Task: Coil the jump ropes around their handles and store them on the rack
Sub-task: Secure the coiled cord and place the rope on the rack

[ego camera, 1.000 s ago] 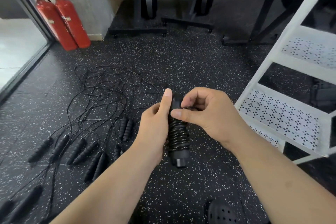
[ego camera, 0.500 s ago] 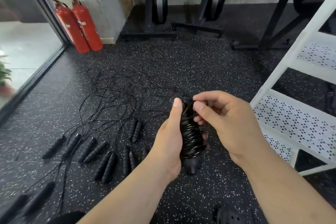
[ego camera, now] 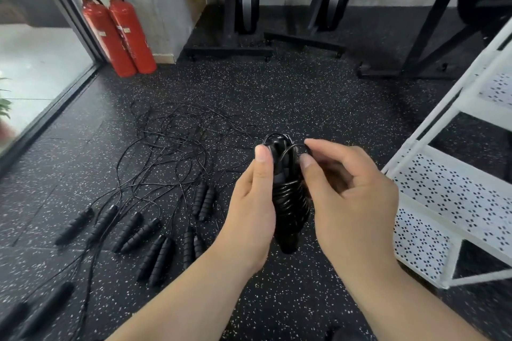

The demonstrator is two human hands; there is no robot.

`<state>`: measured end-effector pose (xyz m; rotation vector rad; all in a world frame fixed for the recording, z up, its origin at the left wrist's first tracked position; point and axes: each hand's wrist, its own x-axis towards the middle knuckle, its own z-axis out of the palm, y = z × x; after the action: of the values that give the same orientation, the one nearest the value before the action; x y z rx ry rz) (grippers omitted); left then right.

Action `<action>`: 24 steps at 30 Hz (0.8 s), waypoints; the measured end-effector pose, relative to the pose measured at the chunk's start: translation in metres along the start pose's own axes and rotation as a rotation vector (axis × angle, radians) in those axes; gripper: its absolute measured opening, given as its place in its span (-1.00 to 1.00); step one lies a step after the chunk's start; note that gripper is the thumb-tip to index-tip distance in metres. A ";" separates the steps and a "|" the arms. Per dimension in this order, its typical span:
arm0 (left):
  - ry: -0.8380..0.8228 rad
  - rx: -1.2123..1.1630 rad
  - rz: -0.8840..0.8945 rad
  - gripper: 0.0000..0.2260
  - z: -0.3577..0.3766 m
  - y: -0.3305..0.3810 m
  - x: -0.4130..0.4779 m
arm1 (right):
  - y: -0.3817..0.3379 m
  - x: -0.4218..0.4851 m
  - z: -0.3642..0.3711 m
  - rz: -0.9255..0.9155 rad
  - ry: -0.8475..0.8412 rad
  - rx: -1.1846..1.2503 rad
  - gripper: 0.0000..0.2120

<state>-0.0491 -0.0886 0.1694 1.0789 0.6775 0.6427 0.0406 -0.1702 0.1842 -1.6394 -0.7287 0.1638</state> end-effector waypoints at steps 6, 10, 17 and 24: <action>-0.010 0.129 0.166 -0.56 -0.001 -0.002 0.001 | -0.002 -0.001 0.003 0.028 0.020 0.068 -0.81; 0.045 0.249 0.319 -0.58 -0.002 -0.009 0.005 | -0.005 -0.012 0.008 0.019 0.002 0.189 -0.79; 0.004 0.337 0.384 -0.84 -0.002 -0.006 0.002 | -0.013 -0.017 0.013 0.053 0.005 0.258 -0.79; 0.024 0.473 0.417 -0.70 -0.007 -0.010 0.003 | -0.016 -0.018 0.014 0.419 0.016 0.618 -0.86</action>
<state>-0.0511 -0.0853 0.1569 1.6800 0.6452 0.8763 0.0135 -0.1680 0.1904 -1.1705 -0.2648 0.6123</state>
